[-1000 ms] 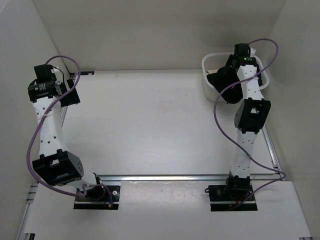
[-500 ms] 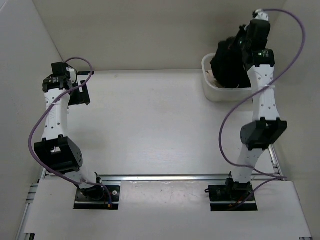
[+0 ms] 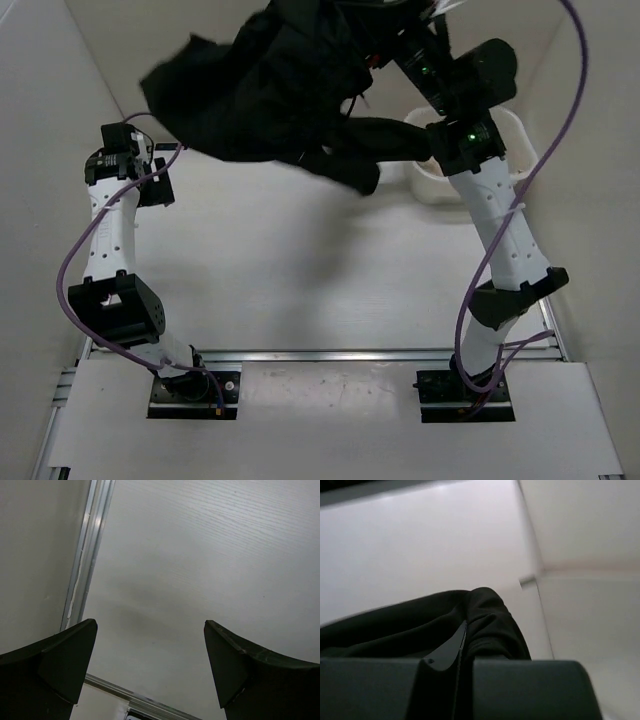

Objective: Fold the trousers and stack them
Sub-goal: Move the trousers to the center of the board, then flatten the trousers out

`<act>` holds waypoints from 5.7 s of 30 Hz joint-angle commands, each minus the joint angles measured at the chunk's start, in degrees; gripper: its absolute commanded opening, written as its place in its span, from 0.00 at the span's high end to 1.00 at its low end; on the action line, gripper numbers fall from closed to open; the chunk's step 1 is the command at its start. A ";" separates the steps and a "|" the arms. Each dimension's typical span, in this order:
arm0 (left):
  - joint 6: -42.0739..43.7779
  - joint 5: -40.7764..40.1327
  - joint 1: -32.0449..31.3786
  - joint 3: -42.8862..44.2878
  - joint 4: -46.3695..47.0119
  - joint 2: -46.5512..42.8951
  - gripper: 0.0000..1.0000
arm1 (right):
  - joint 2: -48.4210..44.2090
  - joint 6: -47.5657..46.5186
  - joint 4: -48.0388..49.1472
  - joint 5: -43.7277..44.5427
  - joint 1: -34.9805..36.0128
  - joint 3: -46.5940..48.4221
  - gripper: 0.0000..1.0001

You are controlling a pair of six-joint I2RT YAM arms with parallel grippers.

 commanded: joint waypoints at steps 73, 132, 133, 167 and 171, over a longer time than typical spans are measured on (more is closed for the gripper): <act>-0.03 -2.84 9.30 -19.82 -0.36 -0.70 0.00 | -17.45 -1.24 -53.61 26.29 -14.31 -68.69 0.22; -0.03 -11.57 9.75 -28.72 7.84 -10.63 0.00 | -22.20 -9.06 -56.68 12.14 -38.13 -54.72 1.00; -0.03 -9.80 10.72 -27.65 4.95 -10.02 0.00 | -22.20 -9.58 -57.29 12.84 -38.14 -54.72 1.00; -0.03 19.75 9.68 15.26 3.87 44.30 0.53 | -23.87 -16.97 -62.40 19.27 -43.59 -59.99 1.00; -0.03 15.91 9.68 16.29 3.87 41.24 0.86 | -23.17 -16.44 -61.79 19.27 -43.59 -58.86 1.00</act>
